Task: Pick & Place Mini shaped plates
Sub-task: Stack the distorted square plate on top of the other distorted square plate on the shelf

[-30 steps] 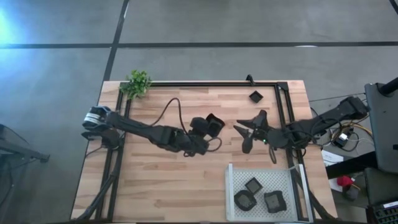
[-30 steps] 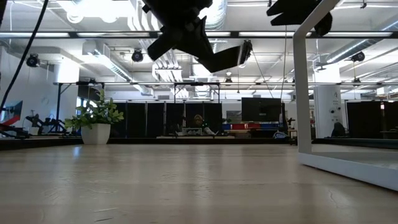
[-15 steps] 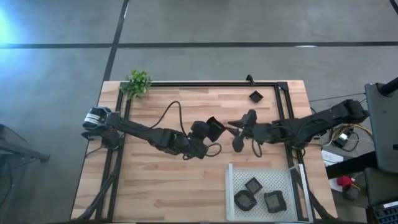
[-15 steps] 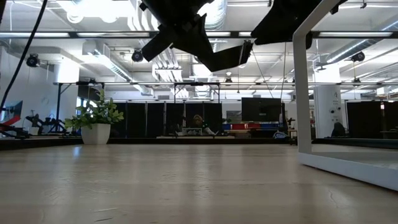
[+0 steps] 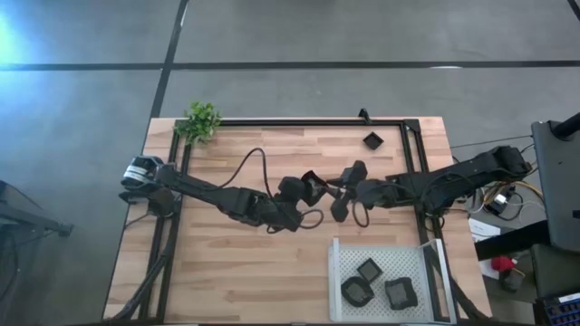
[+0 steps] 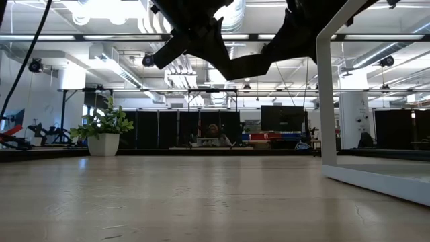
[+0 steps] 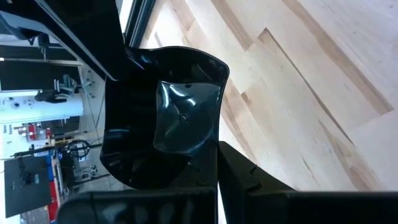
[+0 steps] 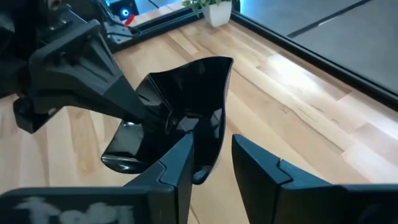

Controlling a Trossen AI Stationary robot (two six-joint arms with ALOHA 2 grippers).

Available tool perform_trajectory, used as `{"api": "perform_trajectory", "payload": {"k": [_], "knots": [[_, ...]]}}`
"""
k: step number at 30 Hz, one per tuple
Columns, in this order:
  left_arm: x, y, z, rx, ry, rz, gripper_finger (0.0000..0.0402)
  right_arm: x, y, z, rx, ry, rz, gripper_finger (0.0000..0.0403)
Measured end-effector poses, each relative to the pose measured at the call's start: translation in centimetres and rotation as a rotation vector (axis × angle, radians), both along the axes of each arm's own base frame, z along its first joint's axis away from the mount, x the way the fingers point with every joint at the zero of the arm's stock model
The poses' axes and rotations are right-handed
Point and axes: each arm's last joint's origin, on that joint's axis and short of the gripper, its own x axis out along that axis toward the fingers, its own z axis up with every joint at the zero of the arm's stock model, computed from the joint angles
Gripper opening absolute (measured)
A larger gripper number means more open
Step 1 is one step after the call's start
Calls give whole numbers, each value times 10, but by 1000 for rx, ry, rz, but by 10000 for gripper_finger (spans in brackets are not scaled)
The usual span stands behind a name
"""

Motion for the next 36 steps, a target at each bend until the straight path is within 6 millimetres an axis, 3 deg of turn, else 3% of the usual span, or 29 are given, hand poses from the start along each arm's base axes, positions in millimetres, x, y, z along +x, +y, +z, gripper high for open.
{"api": "perform_trajectory", "payload": {"k": [8,24,36], "knots": [[0,0,0,-1,0,0,0,3,0,-1,-4,6,0,94],[0,0,1,-4,-10,5,0,3,0,1,-46,20,10,11],[0,0,1,-29,-29,27,0,3,0,1,-52,22,14,8]]}}
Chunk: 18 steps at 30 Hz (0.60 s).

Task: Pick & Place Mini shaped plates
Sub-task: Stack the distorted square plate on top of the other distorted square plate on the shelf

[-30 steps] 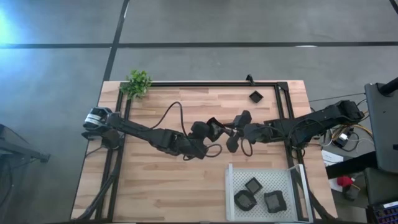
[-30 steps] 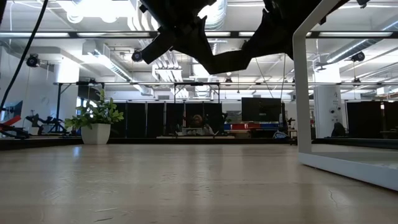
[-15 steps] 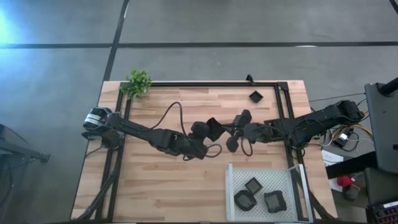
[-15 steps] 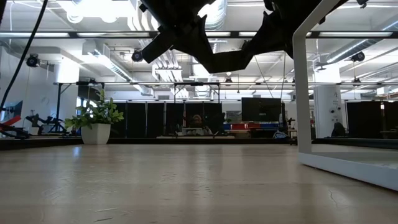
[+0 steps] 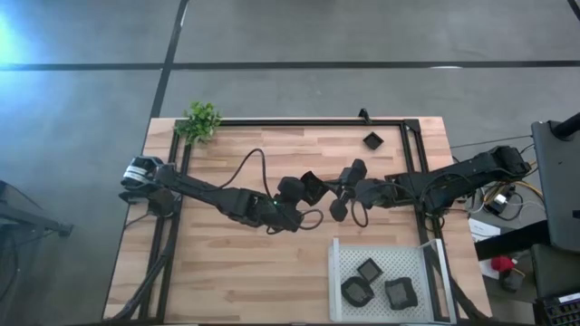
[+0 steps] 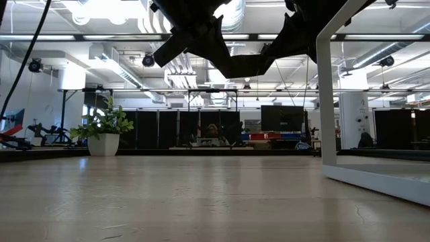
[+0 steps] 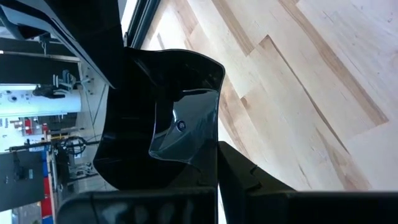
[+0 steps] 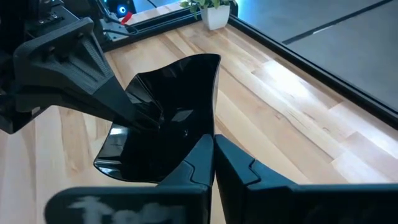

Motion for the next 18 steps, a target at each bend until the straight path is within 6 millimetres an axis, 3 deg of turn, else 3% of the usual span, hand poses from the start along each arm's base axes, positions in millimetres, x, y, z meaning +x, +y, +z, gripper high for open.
{"api": "perform_trajectory", "payload": {"k": [18], "knots": [[0,-1,0,-27,-15,14,0,0,0,0,4,-3,0,8]]}}
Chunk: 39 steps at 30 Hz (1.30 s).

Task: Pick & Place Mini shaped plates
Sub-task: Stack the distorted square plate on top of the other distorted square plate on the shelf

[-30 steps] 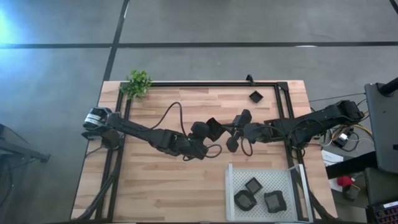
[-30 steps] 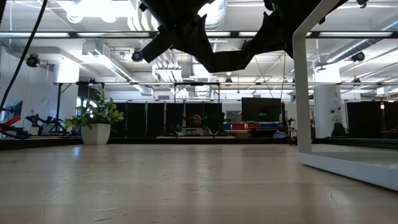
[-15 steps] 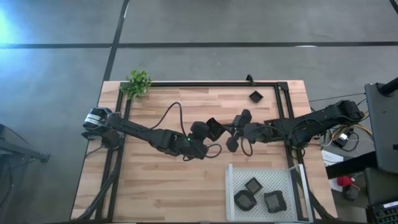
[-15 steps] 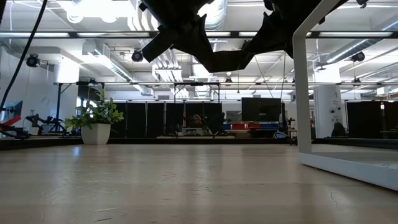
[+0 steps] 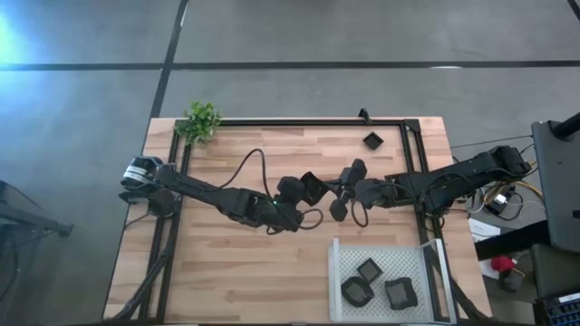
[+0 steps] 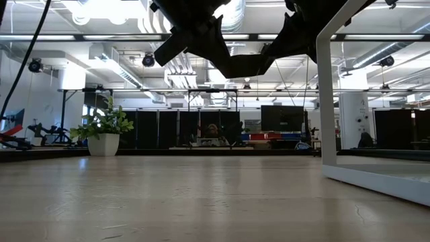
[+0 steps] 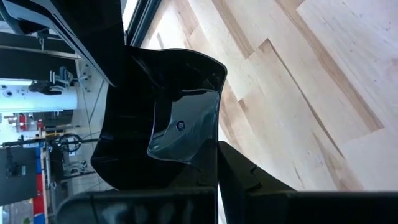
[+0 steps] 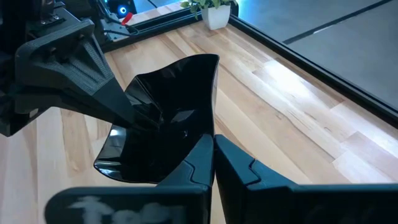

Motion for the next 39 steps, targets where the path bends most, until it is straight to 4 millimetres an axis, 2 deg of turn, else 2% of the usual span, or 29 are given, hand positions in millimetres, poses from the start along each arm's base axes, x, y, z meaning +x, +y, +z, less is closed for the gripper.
{"api": "perform_trajectory", "payload": {"k": [20,30,39], "knots": [[1,-1,0,-66,-46,40,2,0,0,0,1,-1,2,8],[1,-1,0,-83,-46,30,69,0,0,0,2,-1,3,8],[-1,-18,9,-106,-80,-3,73,-1,-2,-1,14,-5,-44,8]]}}
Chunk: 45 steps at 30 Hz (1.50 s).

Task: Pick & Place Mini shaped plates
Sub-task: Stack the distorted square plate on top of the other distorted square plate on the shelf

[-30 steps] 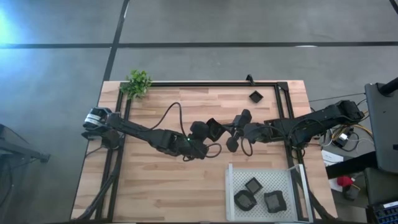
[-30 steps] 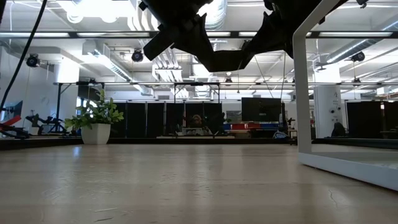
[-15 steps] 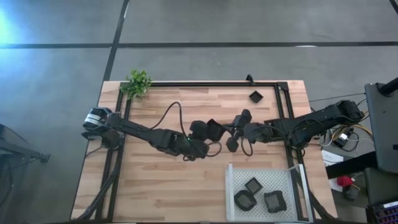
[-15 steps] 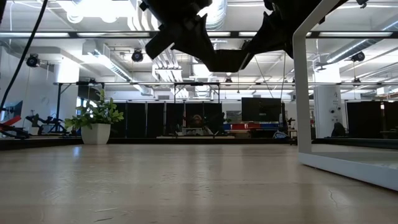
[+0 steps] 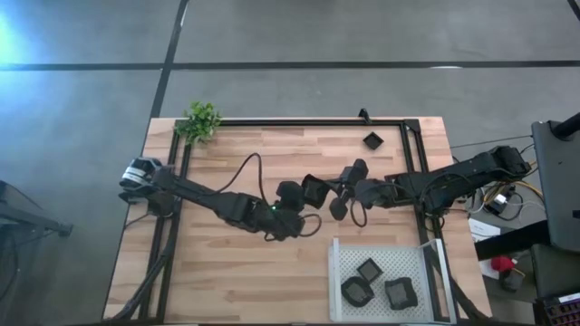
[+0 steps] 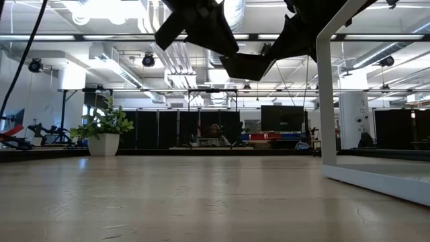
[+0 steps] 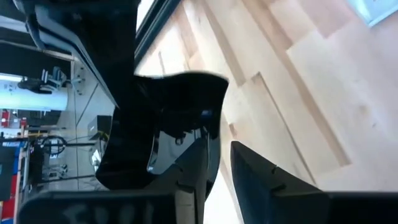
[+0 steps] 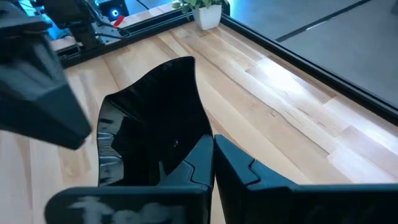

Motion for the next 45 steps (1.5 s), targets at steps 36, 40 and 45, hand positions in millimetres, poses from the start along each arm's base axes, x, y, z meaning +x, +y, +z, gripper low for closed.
{"api": "perform_trajectory", "payload": {"k": [36,40,45], "knots": [[-65,14,88,-99,-410,349,73,-122,63,29,652,476,547,8],[-64,14,88,-108,-417,357,73,-129,78,23,682,576,590,8],[-64,14,87,-116,-422,362,73,-134,98,10,708,697,530,8]]}}
